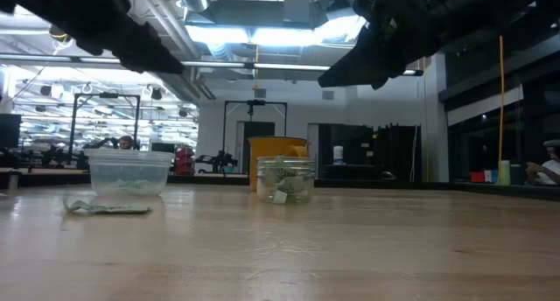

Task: Pick and place Stevia / Truvia into bins
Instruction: Put the stevia packet into the plastic tupperware

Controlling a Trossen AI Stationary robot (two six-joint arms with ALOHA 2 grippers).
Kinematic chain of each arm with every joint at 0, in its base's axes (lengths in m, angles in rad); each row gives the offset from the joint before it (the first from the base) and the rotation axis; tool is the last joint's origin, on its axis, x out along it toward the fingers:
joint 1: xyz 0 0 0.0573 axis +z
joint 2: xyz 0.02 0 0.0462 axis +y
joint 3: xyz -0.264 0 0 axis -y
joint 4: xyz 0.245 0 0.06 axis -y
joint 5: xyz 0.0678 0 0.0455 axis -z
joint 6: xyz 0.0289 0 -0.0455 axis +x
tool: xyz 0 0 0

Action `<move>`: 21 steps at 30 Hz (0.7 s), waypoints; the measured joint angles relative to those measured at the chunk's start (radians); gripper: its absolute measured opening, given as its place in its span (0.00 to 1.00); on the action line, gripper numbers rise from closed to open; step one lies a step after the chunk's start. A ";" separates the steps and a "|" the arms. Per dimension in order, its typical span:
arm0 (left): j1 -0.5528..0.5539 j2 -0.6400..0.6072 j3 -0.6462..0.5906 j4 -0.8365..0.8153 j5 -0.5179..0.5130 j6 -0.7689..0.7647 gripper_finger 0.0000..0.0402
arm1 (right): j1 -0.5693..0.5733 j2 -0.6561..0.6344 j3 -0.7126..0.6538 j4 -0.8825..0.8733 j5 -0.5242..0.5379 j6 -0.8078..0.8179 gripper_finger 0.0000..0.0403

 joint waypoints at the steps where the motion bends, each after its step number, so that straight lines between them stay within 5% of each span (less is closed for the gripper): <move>1: -0.017 0.025 0.030 -0.049 -0.024 -0.024 0.52 | 0.000 0.000 0.000 0.000 0.000 0.000 0.01; 10: -0.104 0.278 0.282 -0.455 -0.016 -0.286 0.52 | 0.000 0.000 0.000 -0.002 0.000 -0.003 0.02; 21: -0.151 0.490 0.325 -0.482 0.080 -0.424 0.52 | 0.000 0.000 0.000 -0.003 0.000 0.001 0.03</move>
